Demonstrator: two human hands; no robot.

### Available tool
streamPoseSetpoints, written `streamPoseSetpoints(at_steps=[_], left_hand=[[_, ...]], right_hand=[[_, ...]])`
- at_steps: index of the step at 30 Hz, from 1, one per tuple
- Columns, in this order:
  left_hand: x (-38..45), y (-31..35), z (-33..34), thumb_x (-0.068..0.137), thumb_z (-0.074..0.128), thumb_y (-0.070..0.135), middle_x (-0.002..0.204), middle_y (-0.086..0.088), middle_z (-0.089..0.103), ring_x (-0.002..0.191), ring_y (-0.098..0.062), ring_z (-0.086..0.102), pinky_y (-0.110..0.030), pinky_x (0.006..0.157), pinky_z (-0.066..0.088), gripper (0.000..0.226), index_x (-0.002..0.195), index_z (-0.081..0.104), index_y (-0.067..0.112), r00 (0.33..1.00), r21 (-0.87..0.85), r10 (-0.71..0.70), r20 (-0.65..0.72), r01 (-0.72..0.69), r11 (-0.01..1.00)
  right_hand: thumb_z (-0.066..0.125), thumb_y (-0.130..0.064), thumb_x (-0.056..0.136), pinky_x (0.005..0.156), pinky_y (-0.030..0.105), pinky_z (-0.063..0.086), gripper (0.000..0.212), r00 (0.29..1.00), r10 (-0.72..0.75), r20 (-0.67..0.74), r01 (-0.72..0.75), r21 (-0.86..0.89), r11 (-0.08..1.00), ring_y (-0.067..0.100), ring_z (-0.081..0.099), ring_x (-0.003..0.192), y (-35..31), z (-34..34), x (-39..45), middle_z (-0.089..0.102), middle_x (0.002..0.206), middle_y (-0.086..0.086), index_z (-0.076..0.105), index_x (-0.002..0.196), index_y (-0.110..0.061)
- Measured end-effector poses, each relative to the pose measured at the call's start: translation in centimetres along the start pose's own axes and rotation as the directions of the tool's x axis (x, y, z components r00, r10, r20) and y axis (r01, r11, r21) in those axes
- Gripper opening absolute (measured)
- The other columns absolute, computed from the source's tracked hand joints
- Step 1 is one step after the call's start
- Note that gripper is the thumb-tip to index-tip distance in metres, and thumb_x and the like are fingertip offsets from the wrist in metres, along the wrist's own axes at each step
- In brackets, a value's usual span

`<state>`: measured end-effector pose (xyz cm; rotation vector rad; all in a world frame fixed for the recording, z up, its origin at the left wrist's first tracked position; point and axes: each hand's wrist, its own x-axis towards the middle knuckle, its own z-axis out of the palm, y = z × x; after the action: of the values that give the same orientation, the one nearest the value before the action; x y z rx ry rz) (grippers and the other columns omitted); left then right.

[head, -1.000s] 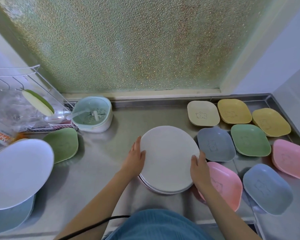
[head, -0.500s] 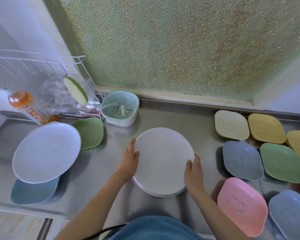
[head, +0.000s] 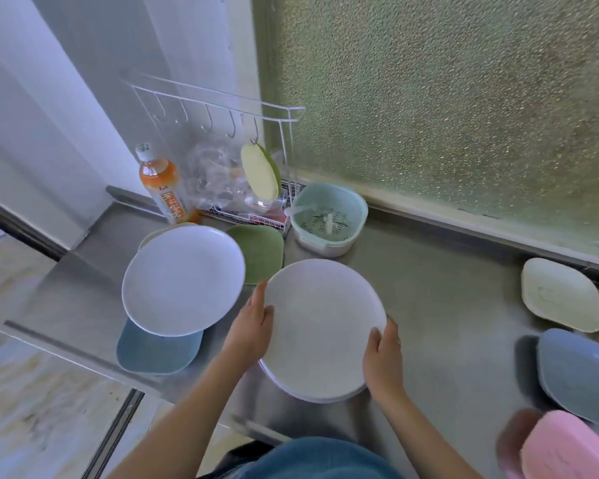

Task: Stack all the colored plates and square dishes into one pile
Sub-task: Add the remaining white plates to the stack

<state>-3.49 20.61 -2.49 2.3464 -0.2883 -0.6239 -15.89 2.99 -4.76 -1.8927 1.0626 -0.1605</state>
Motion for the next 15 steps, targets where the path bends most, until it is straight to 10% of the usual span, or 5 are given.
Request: streamPoseSetpoints(at_steps=[5,9,15], left_hand=[[0.0,-0.9,-0.6,0.097,0.031,0.026,0.138,-0.006,0.046,0.121,-0.027,0.05,-0.046,0.101,0.043,0.046,0.143,0.025,0.021,0.998,0.001,0.057,0.007,-0.057,0.998],[0.2,-2.7,-2.6,0.094,0.032,0.034,0.137,-0.004,0.05,0.127,-0.023,0.045,-0.037,0.106,0.037,0.045,0.133,0.046,0.017,0.972,0.18,0.192,-0.135,-0.167,0.969],[0.3,-7.4,-6.5,0.092,0.041,0.026,0.145,-0.008,0.045,0.138,-0.028,0.036,-0.043,0.116,0.017,0.045,0.135,0.047,0.013,0.907,0.279,0.122,-0.403,-0.005,0.96]], right_hand=[[0.037,-0.008,0.097,0.107,0.042,0.033,0.044,0.997,0.004,-0.078,-0.007,-0.043,0.999,0.033,0.042,0.128,-0.7,0.4,-0.1,0.042,0.142,0.015,0.032,0.141,-0.008],[0.051,0.0,0.087,0.111,0.055,0.021,0.049,0.935,-0.271,-0.23,0.192,-0.316,0.929,0.032,0.039,0.133,-3.5,1.8,-0.6,0.047,0.14,0.014,0.043,0.135,-0.005],[0.042,-0.013,0.091,0.116,0.043,-0.006,0.047,0.811,-0.541,0.224,0.585,-0.334,0.739,0.013,0.045,0.129,-10.5,8.7,-1.5,0.059,0.127,0.0,0.04,0.137,-0.017]])
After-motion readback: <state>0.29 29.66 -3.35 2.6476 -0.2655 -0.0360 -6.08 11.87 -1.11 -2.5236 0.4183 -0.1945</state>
